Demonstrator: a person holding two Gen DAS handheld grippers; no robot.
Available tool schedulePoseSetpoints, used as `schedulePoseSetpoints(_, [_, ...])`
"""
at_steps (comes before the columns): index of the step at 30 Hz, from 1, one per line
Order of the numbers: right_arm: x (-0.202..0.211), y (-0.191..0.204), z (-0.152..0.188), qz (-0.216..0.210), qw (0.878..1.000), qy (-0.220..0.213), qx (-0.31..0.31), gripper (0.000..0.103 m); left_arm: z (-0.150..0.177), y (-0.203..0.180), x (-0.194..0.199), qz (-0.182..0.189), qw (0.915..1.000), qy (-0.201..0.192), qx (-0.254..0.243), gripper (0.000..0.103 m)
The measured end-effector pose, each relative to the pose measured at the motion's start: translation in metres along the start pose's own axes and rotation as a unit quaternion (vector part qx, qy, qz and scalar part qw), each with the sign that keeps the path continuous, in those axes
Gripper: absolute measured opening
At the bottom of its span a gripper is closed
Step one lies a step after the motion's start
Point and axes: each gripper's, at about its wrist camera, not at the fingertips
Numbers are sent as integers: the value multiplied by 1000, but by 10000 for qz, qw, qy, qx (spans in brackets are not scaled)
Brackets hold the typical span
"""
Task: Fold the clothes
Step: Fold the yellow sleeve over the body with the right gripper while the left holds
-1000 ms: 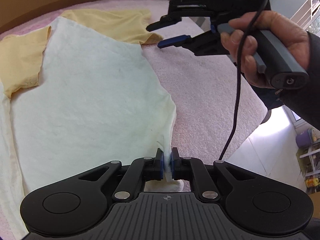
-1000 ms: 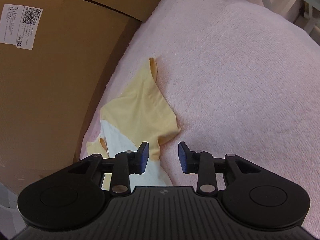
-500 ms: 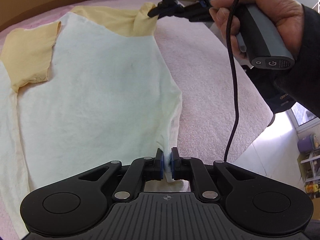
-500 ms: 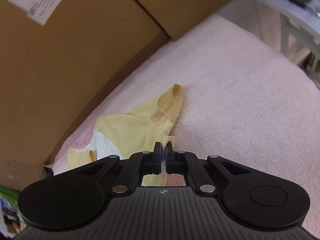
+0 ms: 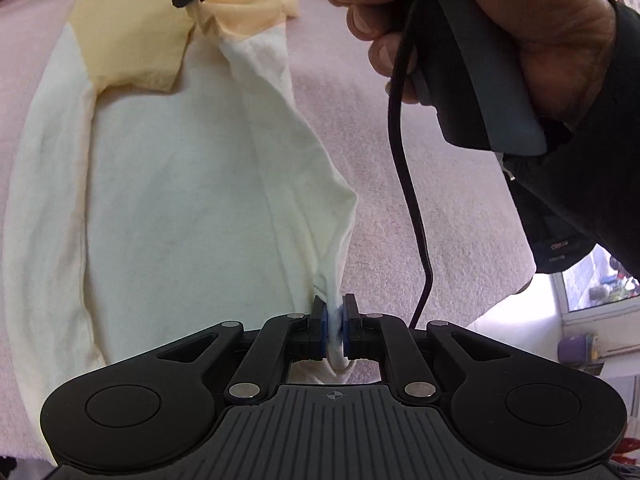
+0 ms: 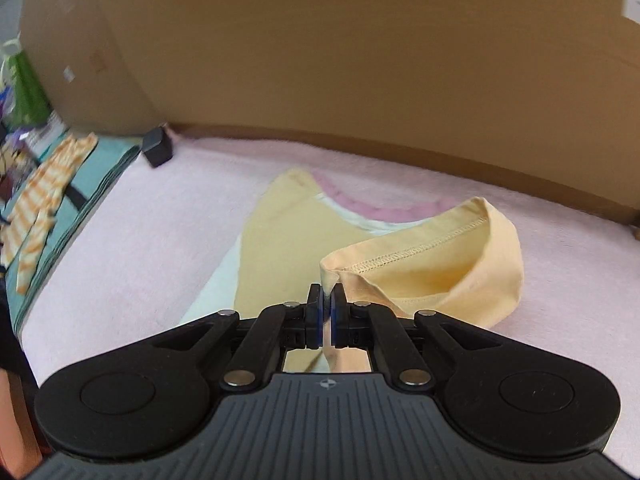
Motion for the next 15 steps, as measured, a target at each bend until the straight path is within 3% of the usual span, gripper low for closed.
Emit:
schedulePoseSetpoints(4, [-13, 3, 11, -217, 9985, 506, -8, 12, 4, 19, -2, 151, 9989, 95, 435, 3])
schedulePoseSetpoints(9, [11, -24, 10, -870, 9931, 244, -751, 16, 5, 29, -1, 331, 9971, 163, 667, 3])
schedulePoseSetpoints(11, [19, -41, 5, -707, 9927, 137, -972, 16, 5, 30, -1, 341, 9969, 191, 682, 3])
schedulePoseSetpoints(15, [21, -77, -15, 58, 9943, -11, -1069, 17, 5, 31, -3, 360, 9965, 247, 711, 3])
Point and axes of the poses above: each gripper's, at about its wrist camera, not at the fingertips, and x roughly against the way its jaws point, y to its left, z to its underside, and after that the axes turned 3 degrees about -z, right-handed
